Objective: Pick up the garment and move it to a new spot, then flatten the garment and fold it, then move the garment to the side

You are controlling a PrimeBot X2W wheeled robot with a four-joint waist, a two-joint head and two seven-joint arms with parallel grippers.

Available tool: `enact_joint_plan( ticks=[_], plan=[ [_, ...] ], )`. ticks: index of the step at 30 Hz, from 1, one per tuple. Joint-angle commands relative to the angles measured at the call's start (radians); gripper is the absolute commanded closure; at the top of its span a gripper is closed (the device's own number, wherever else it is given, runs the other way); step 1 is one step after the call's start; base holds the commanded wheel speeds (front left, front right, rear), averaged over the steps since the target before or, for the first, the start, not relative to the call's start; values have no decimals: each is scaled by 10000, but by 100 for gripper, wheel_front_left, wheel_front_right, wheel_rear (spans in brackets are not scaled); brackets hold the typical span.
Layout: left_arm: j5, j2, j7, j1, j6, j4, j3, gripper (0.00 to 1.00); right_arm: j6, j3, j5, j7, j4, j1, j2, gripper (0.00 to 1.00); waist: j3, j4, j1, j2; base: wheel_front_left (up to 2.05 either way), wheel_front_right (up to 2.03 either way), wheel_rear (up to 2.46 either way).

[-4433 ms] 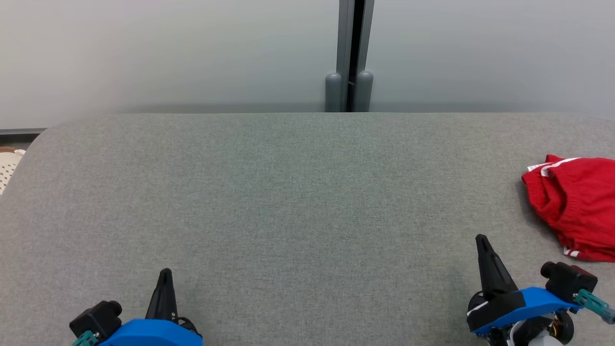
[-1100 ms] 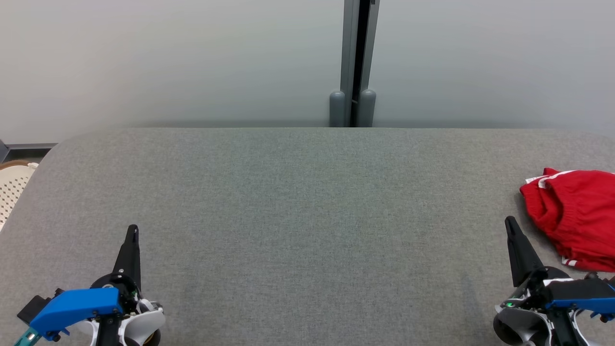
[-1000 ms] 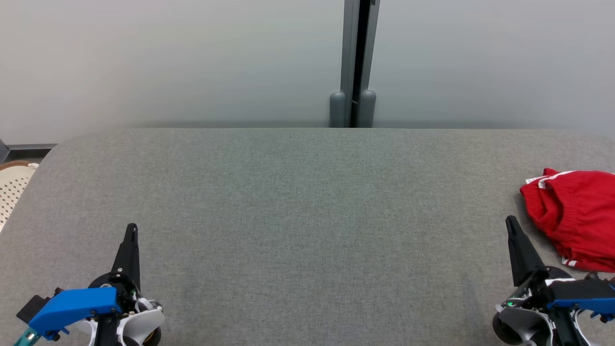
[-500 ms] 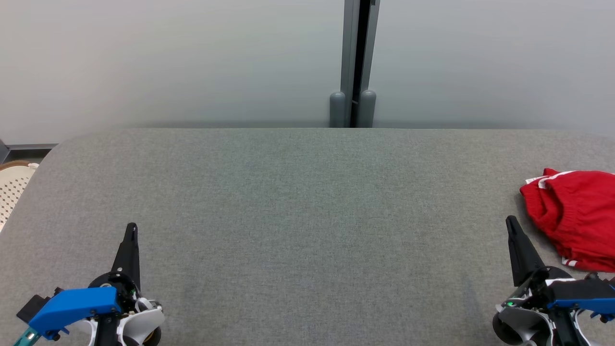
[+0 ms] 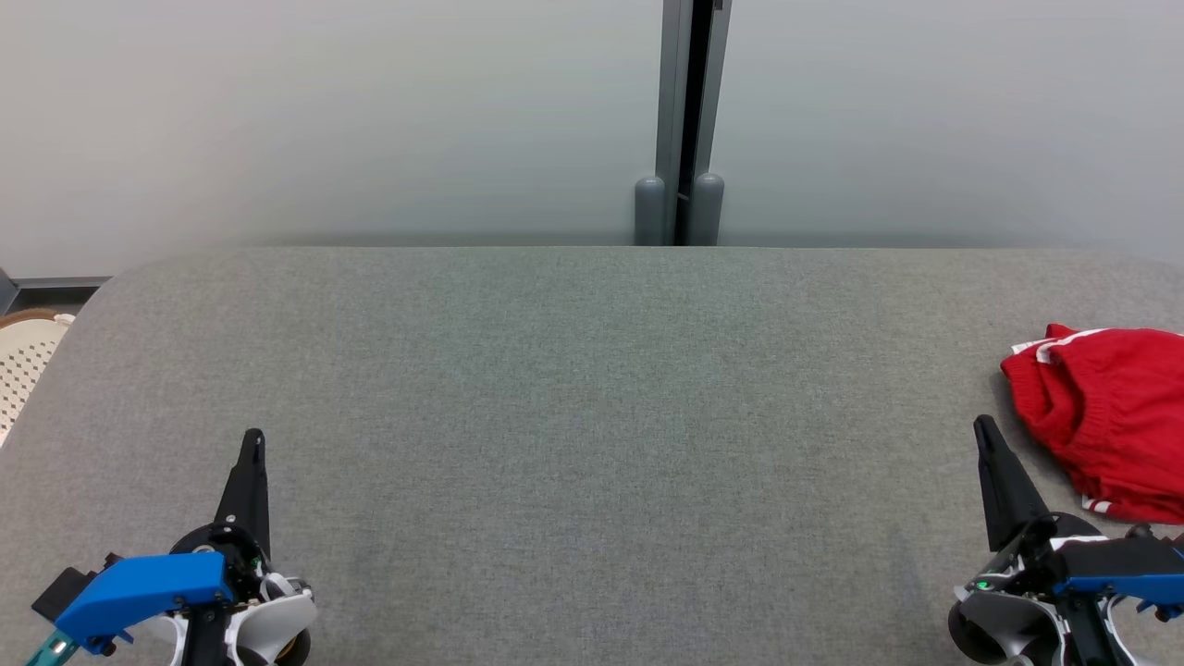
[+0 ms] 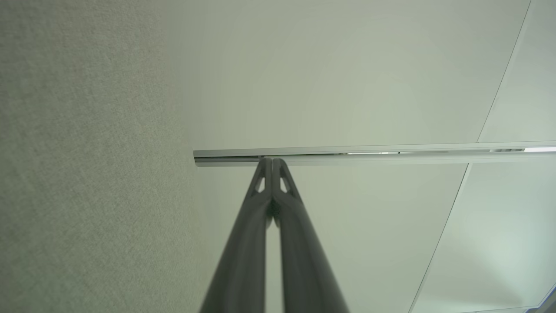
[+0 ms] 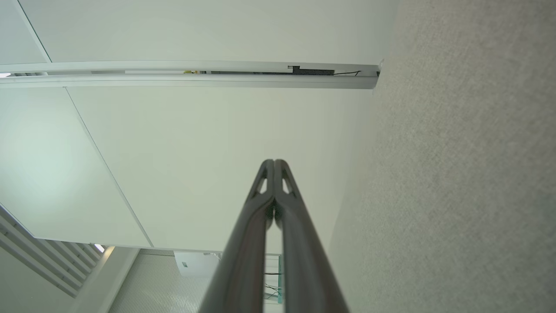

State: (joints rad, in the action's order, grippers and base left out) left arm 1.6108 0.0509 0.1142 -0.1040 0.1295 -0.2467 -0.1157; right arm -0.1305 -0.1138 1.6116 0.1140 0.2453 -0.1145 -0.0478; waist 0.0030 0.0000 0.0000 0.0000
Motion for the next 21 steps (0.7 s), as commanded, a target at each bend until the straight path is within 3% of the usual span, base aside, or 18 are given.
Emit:
enact_joint_plan(
  ticks=[1,21],
  plan=[
    [30,-24,41,-94,44,41,-25,100,-4,-22,27,36,-33,120,-44,100,0,0,0,0,0,0,0],
    [33,-22,38,-93,44,42,-21,100,-4,-21,27,36,-33,119,-44,100,0,0,0,0,0,0,0]
  ],
)
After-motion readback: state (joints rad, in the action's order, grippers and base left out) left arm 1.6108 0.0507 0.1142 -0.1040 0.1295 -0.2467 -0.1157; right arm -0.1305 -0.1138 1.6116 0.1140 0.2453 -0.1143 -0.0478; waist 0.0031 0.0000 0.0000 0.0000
